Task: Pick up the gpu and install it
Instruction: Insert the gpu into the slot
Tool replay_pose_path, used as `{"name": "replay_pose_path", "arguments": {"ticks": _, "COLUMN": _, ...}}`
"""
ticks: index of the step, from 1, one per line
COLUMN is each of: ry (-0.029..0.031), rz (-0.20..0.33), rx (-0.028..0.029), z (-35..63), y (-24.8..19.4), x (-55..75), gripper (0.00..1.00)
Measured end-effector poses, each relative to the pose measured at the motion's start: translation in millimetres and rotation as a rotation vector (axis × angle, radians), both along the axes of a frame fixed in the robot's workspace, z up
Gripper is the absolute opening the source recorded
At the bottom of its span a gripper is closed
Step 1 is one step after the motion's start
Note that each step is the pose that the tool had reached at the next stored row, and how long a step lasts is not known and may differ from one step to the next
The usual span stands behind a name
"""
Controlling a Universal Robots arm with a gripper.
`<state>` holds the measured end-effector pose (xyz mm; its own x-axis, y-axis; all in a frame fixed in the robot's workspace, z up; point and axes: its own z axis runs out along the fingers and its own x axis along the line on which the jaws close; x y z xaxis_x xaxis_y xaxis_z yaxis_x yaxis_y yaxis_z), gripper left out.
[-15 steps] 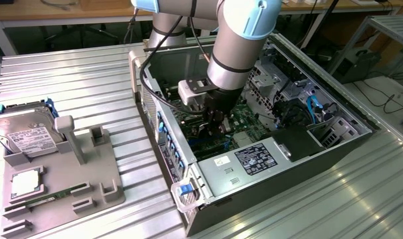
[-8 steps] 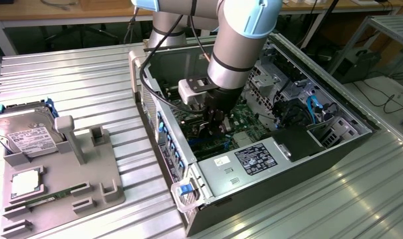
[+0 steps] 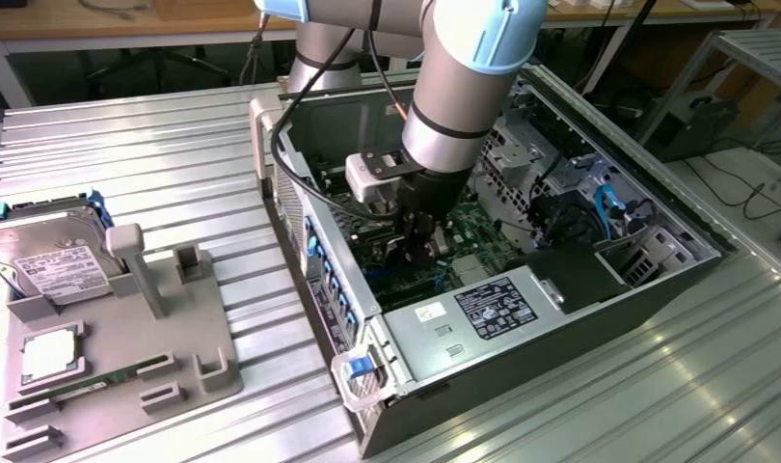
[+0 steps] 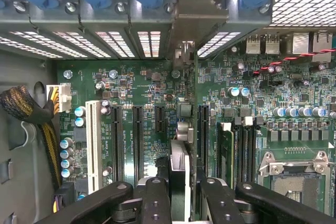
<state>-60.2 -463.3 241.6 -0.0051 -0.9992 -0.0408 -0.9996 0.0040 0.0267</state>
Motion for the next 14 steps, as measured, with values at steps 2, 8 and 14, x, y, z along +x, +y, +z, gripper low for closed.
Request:
{"name": "replay_pose_path", "arguments": {"ticks": 2, "ry": 0.0, "rz": 0.002, "rx": 0.0001, "z": 0.2, "y": 0.0, "x": 0.0, "gripper": 0.28}}
{"name": "replay_pose_path", "arguments": {"ticks": 8, "ry": 0.0, "rz": 0.01, "rx": 0.0, "z": 0.2, "y": 0.0, "x": 0.0, "gripper": 0.28}}
{"name": "replay_pose_path", "arguments": {"ticks": 14, "ry": 0.0002, "rz": 0.01, "rx": -0.0003, "z": -1.6, "y": 0.0, "x": 0.0, "gripper": 0.28}}
